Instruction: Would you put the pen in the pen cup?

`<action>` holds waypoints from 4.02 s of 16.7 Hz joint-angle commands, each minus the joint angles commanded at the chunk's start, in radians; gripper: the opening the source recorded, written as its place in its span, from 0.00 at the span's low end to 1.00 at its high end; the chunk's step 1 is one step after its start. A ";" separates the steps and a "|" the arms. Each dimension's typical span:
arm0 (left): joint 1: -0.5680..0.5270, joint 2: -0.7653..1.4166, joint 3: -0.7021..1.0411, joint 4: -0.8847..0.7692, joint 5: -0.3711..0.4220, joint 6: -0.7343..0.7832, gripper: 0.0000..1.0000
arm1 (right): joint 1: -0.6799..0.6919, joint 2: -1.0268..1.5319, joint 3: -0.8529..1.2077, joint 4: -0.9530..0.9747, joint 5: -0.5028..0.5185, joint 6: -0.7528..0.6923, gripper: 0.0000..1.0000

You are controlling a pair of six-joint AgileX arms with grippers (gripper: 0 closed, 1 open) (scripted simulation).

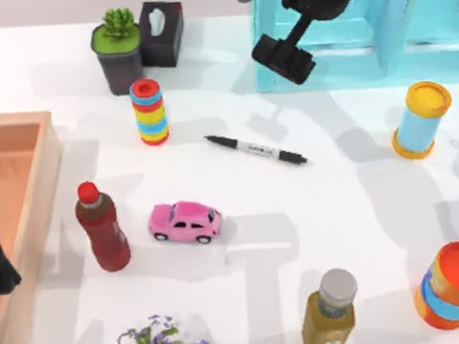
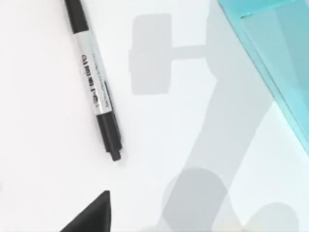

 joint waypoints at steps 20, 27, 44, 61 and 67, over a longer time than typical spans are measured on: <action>0.000 0.000 0.000 0.000 0.000 0.000 1.00 | 0.091 0.460 0.367 -0.152 0.030 -0.106 1.00; 0.000 0.000 0.000 0.000 0.000 0.000 1.00 | 0.074 0.424 0.016 0.157 0.028 -0.122 1.00; 0.000 0.000 0.000 0.000 0.000 0.000 1.00 | 0.073 0.422 -0.011 0.184 0.028 -0.124 0.10; 0.000 0.000 0.000 0.000 0.000 0.000 1.00 | 0.165 0.129 -0.196 0.081 0.002 -0.015 0.00; 0.000 0.000 0.000 0.000 0.000 0.000 1.00 | 0.278 -0.195 -0.422 -0.015 0.003 0.099 0.00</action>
